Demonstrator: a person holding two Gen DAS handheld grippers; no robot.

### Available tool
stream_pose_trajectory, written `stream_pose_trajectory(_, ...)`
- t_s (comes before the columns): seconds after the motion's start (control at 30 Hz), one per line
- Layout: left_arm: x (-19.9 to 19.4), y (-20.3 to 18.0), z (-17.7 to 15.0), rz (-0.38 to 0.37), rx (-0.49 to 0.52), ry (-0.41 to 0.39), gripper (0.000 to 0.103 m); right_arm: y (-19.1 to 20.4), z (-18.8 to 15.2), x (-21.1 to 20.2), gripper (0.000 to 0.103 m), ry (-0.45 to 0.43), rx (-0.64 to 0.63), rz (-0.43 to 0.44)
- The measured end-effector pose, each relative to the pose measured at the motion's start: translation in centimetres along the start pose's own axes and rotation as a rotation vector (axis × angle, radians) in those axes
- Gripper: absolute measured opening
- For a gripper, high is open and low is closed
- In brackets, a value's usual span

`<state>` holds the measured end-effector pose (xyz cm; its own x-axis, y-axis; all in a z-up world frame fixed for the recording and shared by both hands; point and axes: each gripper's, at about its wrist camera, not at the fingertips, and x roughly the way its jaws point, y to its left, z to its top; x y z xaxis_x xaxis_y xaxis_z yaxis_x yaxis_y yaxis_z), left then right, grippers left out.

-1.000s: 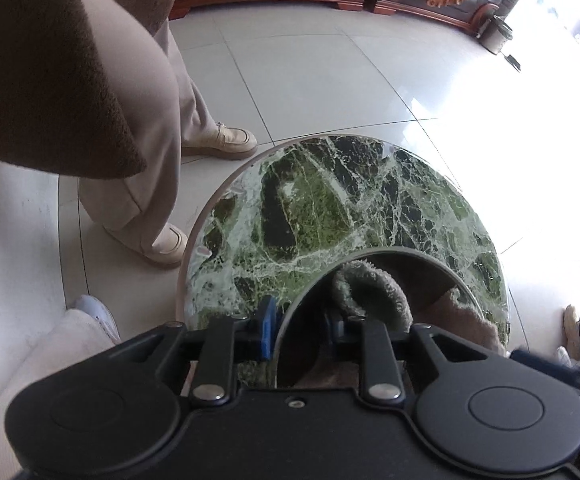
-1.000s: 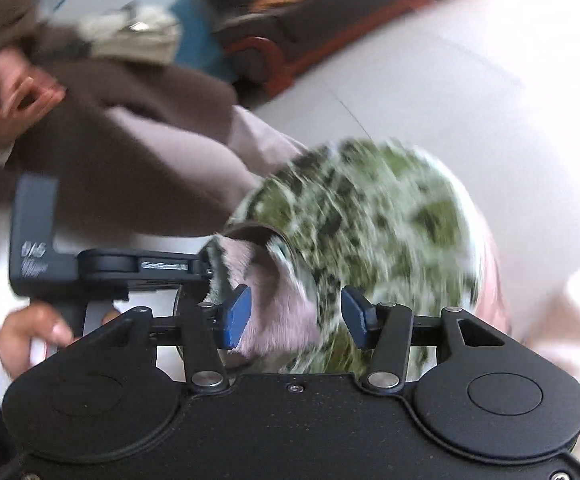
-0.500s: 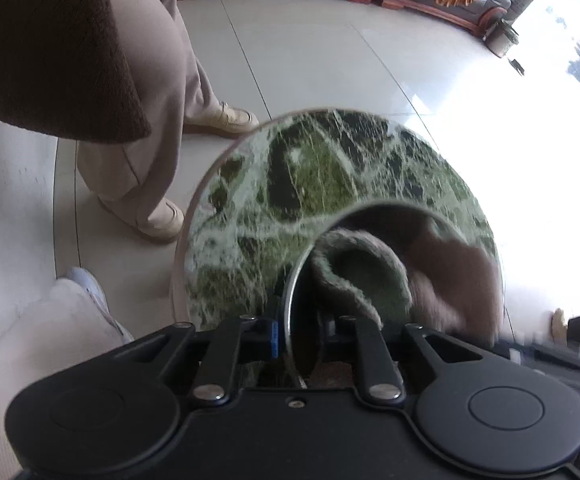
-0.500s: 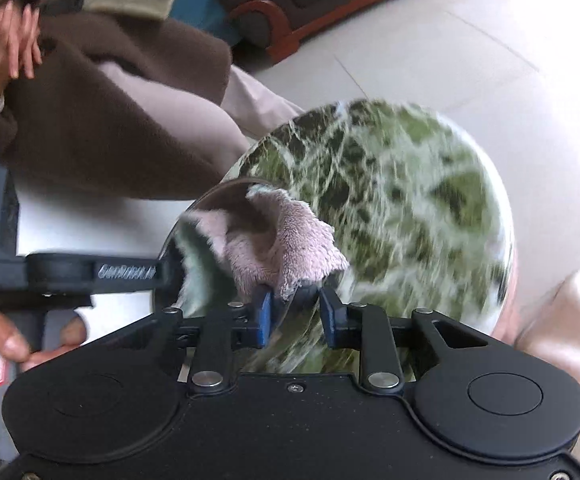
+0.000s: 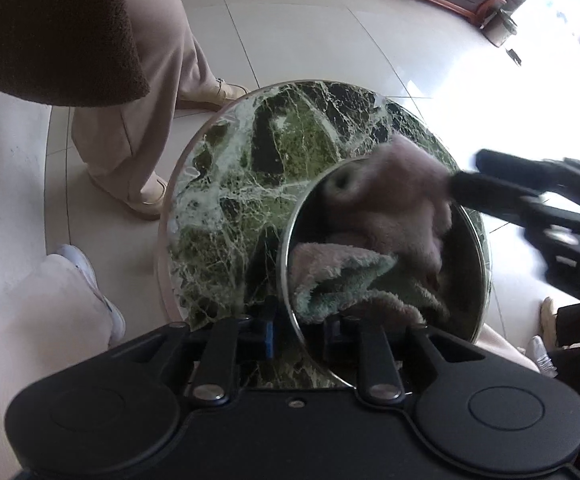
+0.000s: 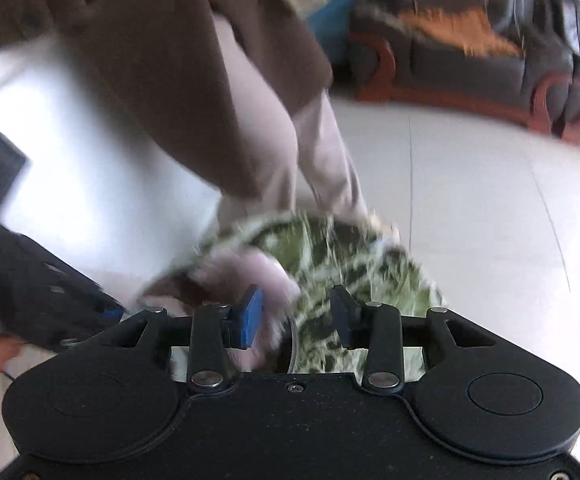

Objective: Clean bowl
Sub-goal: 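Scrub the bowl bottom with the towel in the right gripper while the left gripper holds the rim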

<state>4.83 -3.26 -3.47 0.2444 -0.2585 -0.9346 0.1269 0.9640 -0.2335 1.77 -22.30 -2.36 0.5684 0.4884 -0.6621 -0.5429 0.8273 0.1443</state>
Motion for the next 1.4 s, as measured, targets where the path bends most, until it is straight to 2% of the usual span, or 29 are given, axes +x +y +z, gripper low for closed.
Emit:
stream_pose_trajectory(0.07,0.1,-0.1,0.0,-0.002,0.012,0.001,0.019,1.4,-0.3,-0.5,0.037,-0.009,-0.089,0.025)
stream_pose_trajectory(0.17,0.1,-0.1,0.0,-0.002,0.014,0.008,0.019,4.3,-0.9,0.2,0.037,0.035,-0.296,0.051)
stream_pose_trajectory(0.23,0.1,-0.1,-0.1,0.000,0.021,0.006,0.019,5.9,-1.4,1.7,0.037,0.074,-0.416,0.035)
stream_pose_trajectory(0.47,0.1,-0.5,-0.3,0.001,0.059,-0.005,0.020,7.1,-1.9,6.3,0.037,0.165,-0.560,0.035)
stream_pose_trajectory(0.53,0.3,-0.4,-0.4,-0.003,0.060,-0.008,0.021,6.8,-2.1,6.7,0.037,0.175,-0.552,0.031)
stream_pose_trajectory(0.57,0.4,-0.4,-0.3,-0.005,0.055,-0.007,0.021,6.6,-2.0,6.6,0.034,0.176,-0.533,0.024)
stream_pose_trajectory(0.63,0.4,-0.4,-0.3,-0.005,0.051,-0.007,0.021,6.2,-1.8,6.4,0.018,0.177,-0.496,0.011)
stream_pose_trajectory(0.7,0.4,-0.4,-0.4,-0.004,0.051,-0.008,0.021,5.8,-1.6,6.2,0.015,0.178,-0.458,-0.001)
stream_pose_trajectory(0.83,0.4,-0.4,-0.4,-0.004,0.047,-0.009,0.021,4.8,-1.3,5.3,0.014,0.176,-0.405,-0.031)
stream_pose_trajectory(0.9,0.4,-0.4,-0.4,-0.002,0.047,-0.008,0.021,4.7,-1.8,5.3,0.014,0.222,-0.392,-0.014)
stream_pose_trajectory(1.0,0.5,-0.6,-0.3,0.004,0.054,-0.008,0.021,5.0,-2.4,5.6,0.014,0.239,-0.383,0.040)
stream_pose_trajectory(1.13,0.5,-0.8,-0.2,0.014,0.070,-0.010,0.021,5.0,-1.3,6.3,0.014,0.181,-0.394,0.033)
stream_pose_trajectory(1.23,0.5,-1.0,-0.1,0.016,0.070,-0.008,0.021,4.6,-0.6,6.1,0.014,0.171,-0.371,0.027)
stream_pose_trajectory(1.33,0.6,-0.7,-0.1,0.012,0.065,-0.008,0.021,4.4,-1.8,5.4,0.014,0.226,-0.388,0.018)
stream_pose_trajectory(1.4,0.6,-0.6,0.1,0.011,0.063,-0.010,0.021,4.5,-2.8,4.7,0.014,0.246,-0.377,0.043)
